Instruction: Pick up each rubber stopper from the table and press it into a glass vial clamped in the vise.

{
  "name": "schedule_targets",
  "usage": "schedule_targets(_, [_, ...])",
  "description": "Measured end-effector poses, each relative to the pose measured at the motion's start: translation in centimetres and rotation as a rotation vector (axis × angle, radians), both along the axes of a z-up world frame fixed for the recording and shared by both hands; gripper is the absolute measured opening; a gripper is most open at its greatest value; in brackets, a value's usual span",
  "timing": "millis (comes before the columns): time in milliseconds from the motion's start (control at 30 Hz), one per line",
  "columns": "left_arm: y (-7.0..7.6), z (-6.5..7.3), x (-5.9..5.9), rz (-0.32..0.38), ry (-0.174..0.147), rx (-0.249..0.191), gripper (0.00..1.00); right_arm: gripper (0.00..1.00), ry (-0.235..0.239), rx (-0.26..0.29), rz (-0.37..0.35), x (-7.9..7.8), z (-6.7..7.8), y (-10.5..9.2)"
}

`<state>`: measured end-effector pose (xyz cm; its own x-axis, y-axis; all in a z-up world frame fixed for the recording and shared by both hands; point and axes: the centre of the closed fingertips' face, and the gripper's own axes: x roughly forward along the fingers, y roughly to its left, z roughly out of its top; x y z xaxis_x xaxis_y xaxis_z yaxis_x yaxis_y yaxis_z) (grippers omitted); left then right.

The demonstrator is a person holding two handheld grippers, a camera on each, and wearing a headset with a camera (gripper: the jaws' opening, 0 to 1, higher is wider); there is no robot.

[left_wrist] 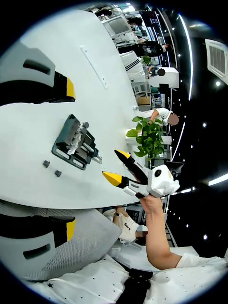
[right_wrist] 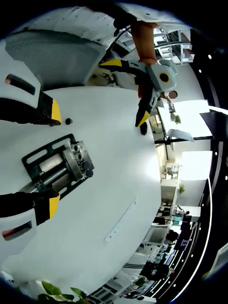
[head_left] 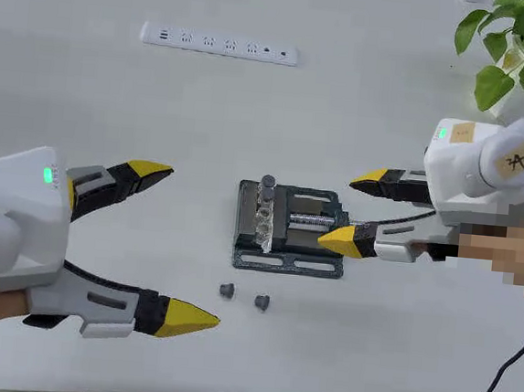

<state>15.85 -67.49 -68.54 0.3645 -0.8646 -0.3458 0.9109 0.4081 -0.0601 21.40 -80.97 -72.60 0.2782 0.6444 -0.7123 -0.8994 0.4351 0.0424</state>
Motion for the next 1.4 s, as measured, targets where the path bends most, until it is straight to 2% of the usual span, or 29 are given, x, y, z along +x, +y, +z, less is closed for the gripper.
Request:
schedule_targets(233, [0.0, -1.1, -0.3, -0.010, 0.015, 0.026, 0.99, 0.65, 0.007, 0.056, -0.002, -2.2, -0.1, -0.4])
schedule_targets(567, [0.2, -2.6, -0.4, -0.014, 0.038, 0.055, 0.99, 0.70, 0.024, 0.102, 0.006, -4.9, -1.2, -0.5])
schedule_targets(900, [0.4, -3.3, -0.6, -0.017, 0.055, 0.071, 0.99, 0.70, 0.026, 0.166, -0.003, -6.4, -2.2, -0.6])
schedule_targets(1133, [0.6, -3.8, -0.8, -0.015, 0.066, 0.079, 0.99, 0.69, 0.038, 0.168, -0.021, -7.0, -3.5, -1.0])
schedule_targets(1400, [0.5, -4.1, -1.0, -0.016, 0.075, 0.085, 0.99, 0.66, 0.054, 0.174, -0.024, -7.8, -4.8, -0.6])
